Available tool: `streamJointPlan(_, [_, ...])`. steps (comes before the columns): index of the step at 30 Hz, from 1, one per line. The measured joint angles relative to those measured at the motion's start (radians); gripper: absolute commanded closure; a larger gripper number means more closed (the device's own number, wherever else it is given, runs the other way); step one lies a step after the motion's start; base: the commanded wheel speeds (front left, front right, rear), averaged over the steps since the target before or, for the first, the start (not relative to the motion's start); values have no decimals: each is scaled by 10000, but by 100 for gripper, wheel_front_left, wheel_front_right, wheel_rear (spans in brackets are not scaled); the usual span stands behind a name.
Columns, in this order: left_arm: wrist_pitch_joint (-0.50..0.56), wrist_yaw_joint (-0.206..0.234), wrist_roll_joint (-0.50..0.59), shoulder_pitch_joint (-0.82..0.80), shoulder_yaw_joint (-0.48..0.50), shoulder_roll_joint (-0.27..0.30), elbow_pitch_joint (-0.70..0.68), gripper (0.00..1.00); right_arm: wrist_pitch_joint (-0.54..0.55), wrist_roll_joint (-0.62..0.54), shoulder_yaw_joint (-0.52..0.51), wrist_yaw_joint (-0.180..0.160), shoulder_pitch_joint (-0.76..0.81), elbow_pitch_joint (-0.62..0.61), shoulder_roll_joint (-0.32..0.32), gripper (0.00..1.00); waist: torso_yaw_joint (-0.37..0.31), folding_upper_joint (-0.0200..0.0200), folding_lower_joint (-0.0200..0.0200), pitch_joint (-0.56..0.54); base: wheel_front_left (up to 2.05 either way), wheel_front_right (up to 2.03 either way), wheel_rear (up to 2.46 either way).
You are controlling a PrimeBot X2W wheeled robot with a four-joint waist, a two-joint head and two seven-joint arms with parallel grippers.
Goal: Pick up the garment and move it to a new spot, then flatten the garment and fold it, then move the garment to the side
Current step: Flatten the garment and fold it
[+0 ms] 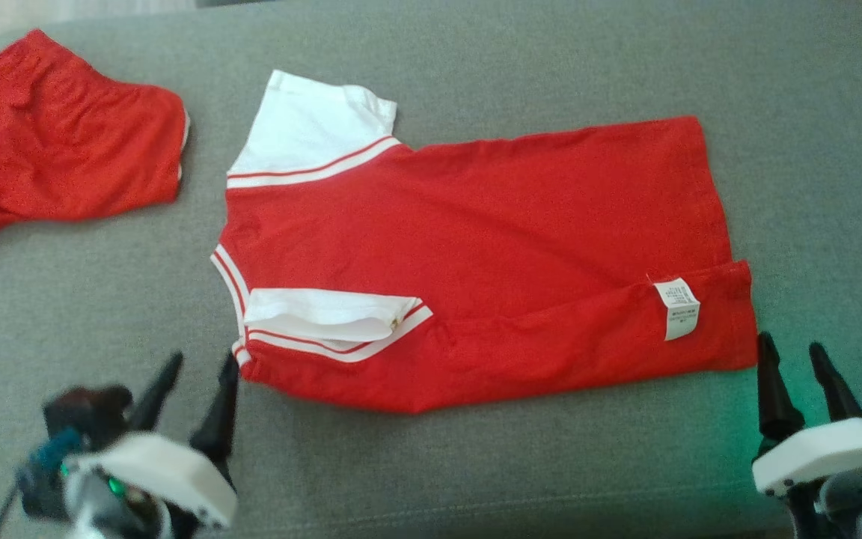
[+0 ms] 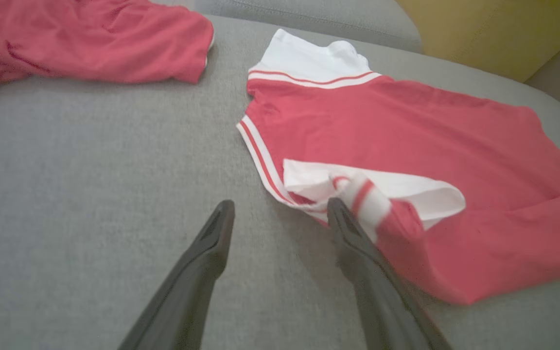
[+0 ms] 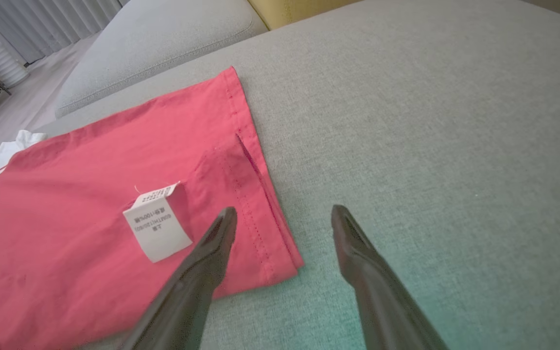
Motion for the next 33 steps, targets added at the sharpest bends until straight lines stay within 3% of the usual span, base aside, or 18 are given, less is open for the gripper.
streamJointPlan(4, [493,-38,242,-1170,46,537,-245,0,-73,-125,61,0,-291,-299,0,0,-100,0,0,328,0,0,0])
streamJointPlan(10, [1553,-539,424,-3910,69,1271,-318,0,-100,-305,706,0,-1620,-593,-4,0,-324,0,1,1064,0,0,0])
streamJointPlan(22, [4207,-1271,284,-8400,46,2416,1697,0,-616,-303,2073,0,-3829,-412,-25,0,-993,0,4,2998,0,0,0])
streamJointPlan(33, [5256,-1513,128,-10044,-178,2686,3196,0,-886,-318,2617,0,-4798,-79,-36,0,-1662,0,2,4058,0,0,0])
